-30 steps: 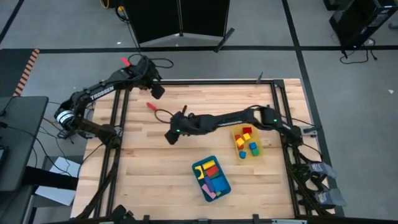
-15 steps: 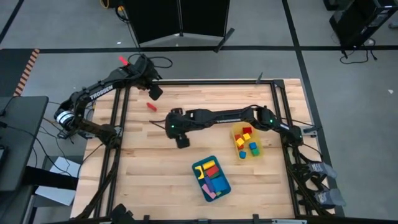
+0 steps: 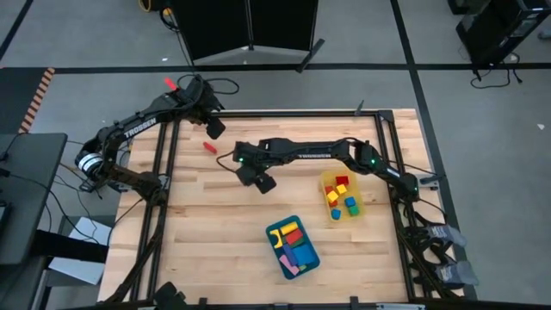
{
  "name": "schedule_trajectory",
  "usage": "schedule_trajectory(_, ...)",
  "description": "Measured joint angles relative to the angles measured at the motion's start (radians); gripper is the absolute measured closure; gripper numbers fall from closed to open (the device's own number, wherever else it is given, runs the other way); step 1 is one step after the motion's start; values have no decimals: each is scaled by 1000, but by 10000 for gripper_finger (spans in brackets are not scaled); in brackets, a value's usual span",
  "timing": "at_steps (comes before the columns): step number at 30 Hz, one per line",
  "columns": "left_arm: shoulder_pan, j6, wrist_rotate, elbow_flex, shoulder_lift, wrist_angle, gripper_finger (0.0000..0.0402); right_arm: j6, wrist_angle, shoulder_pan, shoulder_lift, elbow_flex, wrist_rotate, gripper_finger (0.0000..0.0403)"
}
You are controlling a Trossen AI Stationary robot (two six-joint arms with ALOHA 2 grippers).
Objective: Sort blocks by size
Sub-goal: Put the small green block into the yellow bin
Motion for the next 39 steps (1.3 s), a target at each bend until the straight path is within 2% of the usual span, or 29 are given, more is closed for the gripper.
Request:
schedule_trajectory(5, 0, 0, 2, 0, 0, 7, 149, 4, 34, -16, 8, 1, -54, 96)
schedule_trajectory(17, -1, -15, 22, 0, 0, -4, 149, -12, 35, -27, 84, -2, -77, 96)
schedule_trajectory(39, -1, -40, 28, 0, 0, -2, 149, 14, 2, -88, 81, 0, -251, 96)
